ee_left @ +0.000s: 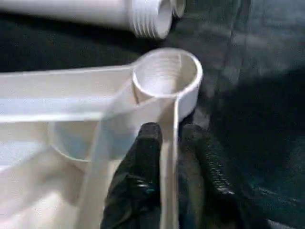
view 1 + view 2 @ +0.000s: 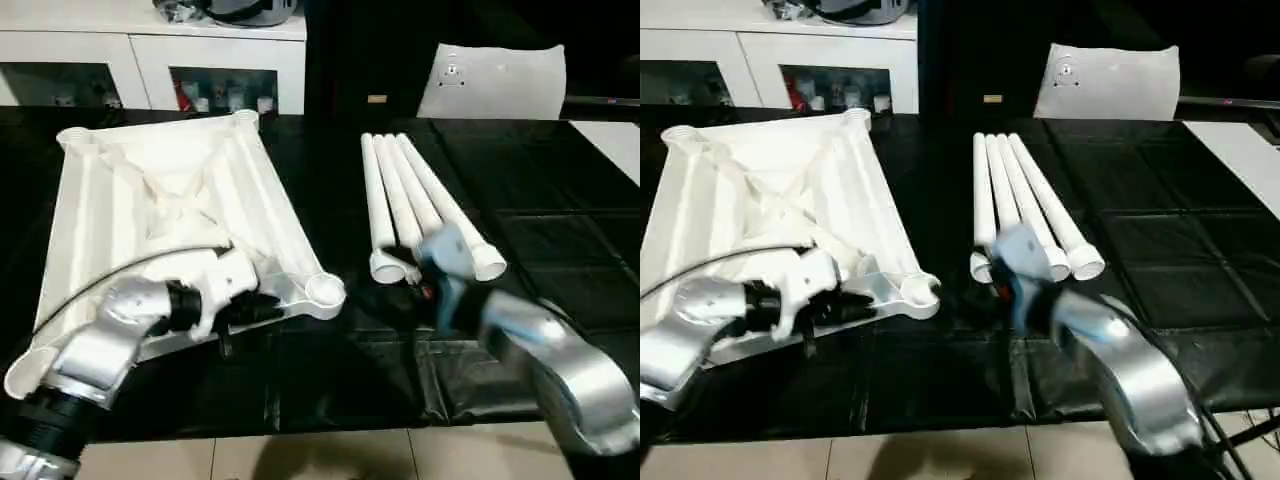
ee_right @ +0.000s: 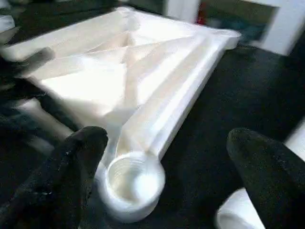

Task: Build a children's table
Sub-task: Move table base, then pick table leg

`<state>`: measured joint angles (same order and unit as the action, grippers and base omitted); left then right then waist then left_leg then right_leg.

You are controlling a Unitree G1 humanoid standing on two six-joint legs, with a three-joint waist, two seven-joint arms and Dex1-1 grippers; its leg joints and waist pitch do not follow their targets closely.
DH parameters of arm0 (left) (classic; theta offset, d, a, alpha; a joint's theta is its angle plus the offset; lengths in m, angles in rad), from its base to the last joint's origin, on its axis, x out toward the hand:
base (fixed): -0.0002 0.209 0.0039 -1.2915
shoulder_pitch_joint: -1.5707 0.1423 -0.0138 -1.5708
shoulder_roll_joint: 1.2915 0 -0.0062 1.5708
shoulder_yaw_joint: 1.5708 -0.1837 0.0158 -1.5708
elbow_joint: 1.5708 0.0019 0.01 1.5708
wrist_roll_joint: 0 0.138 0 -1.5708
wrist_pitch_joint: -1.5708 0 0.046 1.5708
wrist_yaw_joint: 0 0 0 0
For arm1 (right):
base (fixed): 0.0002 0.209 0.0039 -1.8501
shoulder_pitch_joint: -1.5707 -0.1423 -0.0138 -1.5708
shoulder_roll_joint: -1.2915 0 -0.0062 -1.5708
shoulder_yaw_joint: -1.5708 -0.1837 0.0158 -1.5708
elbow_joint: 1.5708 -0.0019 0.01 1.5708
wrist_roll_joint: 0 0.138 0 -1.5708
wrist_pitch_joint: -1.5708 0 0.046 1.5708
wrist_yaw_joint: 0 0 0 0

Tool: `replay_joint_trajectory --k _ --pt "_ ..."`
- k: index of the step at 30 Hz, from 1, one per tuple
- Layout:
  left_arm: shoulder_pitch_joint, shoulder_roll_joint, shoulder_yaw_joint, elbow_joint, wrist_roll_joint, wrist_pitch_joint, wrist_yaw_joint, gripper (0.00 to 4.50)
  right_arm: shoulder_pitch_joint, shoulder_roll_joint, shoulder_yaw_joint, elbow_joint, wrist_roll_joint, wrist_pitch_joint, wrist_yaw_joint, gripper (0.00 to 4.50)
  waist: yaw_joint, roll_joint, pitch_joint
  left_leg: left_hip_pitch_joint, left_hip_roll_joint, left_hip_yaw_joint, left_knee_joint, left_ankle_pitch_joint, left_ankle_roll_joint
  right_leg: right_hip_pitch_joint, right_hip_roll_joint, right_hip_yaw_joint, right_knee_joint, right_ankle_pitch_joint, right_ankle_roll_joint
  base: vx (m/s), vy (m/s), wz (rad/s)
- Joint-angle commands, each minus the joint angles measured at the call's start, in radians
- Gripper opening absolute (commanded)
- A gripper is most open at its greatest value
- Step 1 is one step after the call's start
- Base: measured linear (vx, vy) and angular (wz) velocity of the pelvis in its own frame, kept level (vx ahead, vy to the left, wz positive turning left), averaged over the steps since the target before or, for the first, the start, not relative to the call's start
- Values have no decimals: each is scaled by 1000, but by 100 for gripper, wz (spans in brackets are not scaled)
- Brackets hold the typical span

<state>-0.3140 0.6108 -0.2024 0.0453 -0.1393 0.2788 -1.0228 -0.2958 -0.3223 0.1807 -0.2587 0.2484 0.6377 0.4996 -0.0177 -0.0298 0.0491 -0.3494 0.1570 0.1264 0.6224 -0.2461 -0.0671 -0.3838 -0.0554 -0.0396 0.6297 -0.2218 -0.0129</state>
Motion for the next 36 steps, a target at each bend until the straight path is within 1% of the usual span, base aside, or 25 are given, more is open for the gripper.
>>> replay_joint_trajectory --k 1,2,3,4,5,6,7,8,9,10,11,12,13,14,15,18,21,23,24,26,30,31,33,34,36 --pt "-4 7 25 -39 -21 17 1 115 -34 5 13 53 -50 20 -53 450 2 9 -47 -1 57 -2 -87 -32 15 47 -77 51 -64 -53 -268 0 0 0" --pt "-3 2 43 -59 -17 14 28 140 -97 50 11 129 -82 77 -127 450 2 13 -45 -1 57 -1 -87 -38 1 47 -77 52 -64 -61 -264 0 0 0" --pt "-3 0 46 -62 -15 11 35 147 -110 61 8 145 -85 94 -143 450 -2 12 -46 -1 54 -1 -87 -40 -10 47 -75 53 -64 -64 -264 0 0 0" --pt "1 -5 56 -78 -22 26 50 152 -150 84 4 192 -100 126 -187 450 -1 12 -46 -1 55 -1 -87 -41 -15 48 -75 53 -64 -63 -260 0 0 0" --pt "7 -11 64 -99 -27 40 66 158 -195 109 -4 250 -102 147 -217 450 0 26 -48 0 54 -1 -86 -28 -27 48 -74 53 -59 -37 -259 0 0 0" --pt "21 -18 72 -142 -35 81 88 166 -271 142 -18 352 -106 162 -259 450 -4 25 -50 0 53 -1 -85 -19 -39 50 -73 53 -57 -11 -266 0 0 0" --pt "21 -18 72 -142 -35 81 88 175 -271 142 -18 352 -106 162 -259 450 -8 24 -52 1 53 0 -84 -22 -43 48 -73 53 -56 -8 -272 0 0 0" --pt "35 -21 71 -180 -39 112 101 175 -328 161 -30 437 -113 153 -287 450 -2 23 -51 -3 54 2 -83 -16 -45 53 -74 55 -56 10 -270 0 0 0" --pt "53 -25 65 -222 -48 146 109 175 -380 179 -51 530 -117 117 -321 450 -4 25 -53 -4 54 2 -83 -6 -48 53 -74 54 -52 30 -277 0 0 0" --pt "60 -27 62 -237 -49 150 112 175 -398 184 -60 565 -117 105 -333 450 -4 24 -54 -3 54 3 -83 -1 -48 53 -73 53 -52 39 -278 0 0 0" --pt "82 -36 59 -277 -62 169 120 175 -444 194 -81 666 -121 60 -362 450 1 23 -55 -3 53 6 -80 28 -43 55 -71 54 -49 84 -276 0 0 0" --pt "85 -37 59 -283 -64 172 122 175 -450 196 -85 680 -123 55 -366 450 -2 20 -55 -6 53 6 -81 32 -38 56 -71 52 -46 99 -282 0 0 0" --pt "96 -40 57 -304 -71 187 126 175 -473 201 -97 732 -128 39 -385 450 2 16 -54 -4 51 9 -81 30 -34 55 -70 52 -50 95 -280 0 0 0" --pt "103 -42 56 -319 -76 198 131 175 -489 206 -107 768 -134 32 -399 450 5 17 -55 -5 52 10 -80 39 -28 57 -70 52 -47 106 -282 0 0 0" --pt "110 -42 53 -332 -78 202 136 175 -506 210 -119 807 -135 23 -413 450 5 15 -55 -6 53 11 -80 40 -26 57 -70 51 -47 107 -280 0 0 0" --pt "136 -42 45 -372 -76 228 150 175 -568 224 -145 965 -126 -28 -426 450 5 15 -55 -5 55 13 -79 18 -22 55 -72 51 -46 82 -281 0 0 0" --pt "153 -28 33 -403 -68 244 146 175 -615 234 -154 1088 -127 -69 -438 450 3 12 -52 -6 57 20 -79 -15 -17 51 -72 51 -50 24 -279 0 0 0" --pt "162 -23 31 -417 -69 257 150 175 -641 243 -166 1169 -134 -108 -446 450 3 15 -54 -5 58 22 -77 -9 -17 50 -72 50 -47 28 -280 0 0 0" --pt "164 -22 31 -419 -69 258 151 175 -646 245 -170 1185 -133 -114 -447 450 2 14 -53 -9 57 23 -77 2 -13 51 -71 51 -46 44 -281 0 0 0" --pt "167 -19 31 -420 -67 261 153 175 -655 251 -180 1220 -131 -130 -448 450 4 16 -55 -8 57 24 -76 23 -5 52 -69 49 -44 73 -282 0 0 0" --pt "167 -14 30 -426 -67 272 157 175 -687 264 -217 1326 -117 -181 -450 450 5 16 -59 -8 58 26 -72 42 10 51 -70 49 -39 111 -299 0 0 0" --pt "167 -13 30 -426 -67 274 158 175 -692 266 -221 1340 -113 -186 -446 450 5 15 -60 -8 58 26 -72 41 12 51 -70 49 -38 113 -301 0 0 0" --pt "165 -9 27 -427 -68 280 158 175 -706 271 -239 1383 -98 -193 -439 450 6 14 -62 -11 56 26 -69 62 28 53 -69 49 -35 145 -306 0 0 0" --pt "165 -6 28 -428 -69 283 157 175 -715 273 -249 1411 -96 -199 -440 450 7 15 -63 -9 56 27 -68 66 31 51 -70 49 -34 152 -309 0 0 0" --pt "165 -4 28 -429 -70 286 156 175 -722 274 -259 1432 -94 -204 -440 450 8 14 -62 -9 56 30 -68 44 37 48 -69 49 -35 145 -316 0 0 0"
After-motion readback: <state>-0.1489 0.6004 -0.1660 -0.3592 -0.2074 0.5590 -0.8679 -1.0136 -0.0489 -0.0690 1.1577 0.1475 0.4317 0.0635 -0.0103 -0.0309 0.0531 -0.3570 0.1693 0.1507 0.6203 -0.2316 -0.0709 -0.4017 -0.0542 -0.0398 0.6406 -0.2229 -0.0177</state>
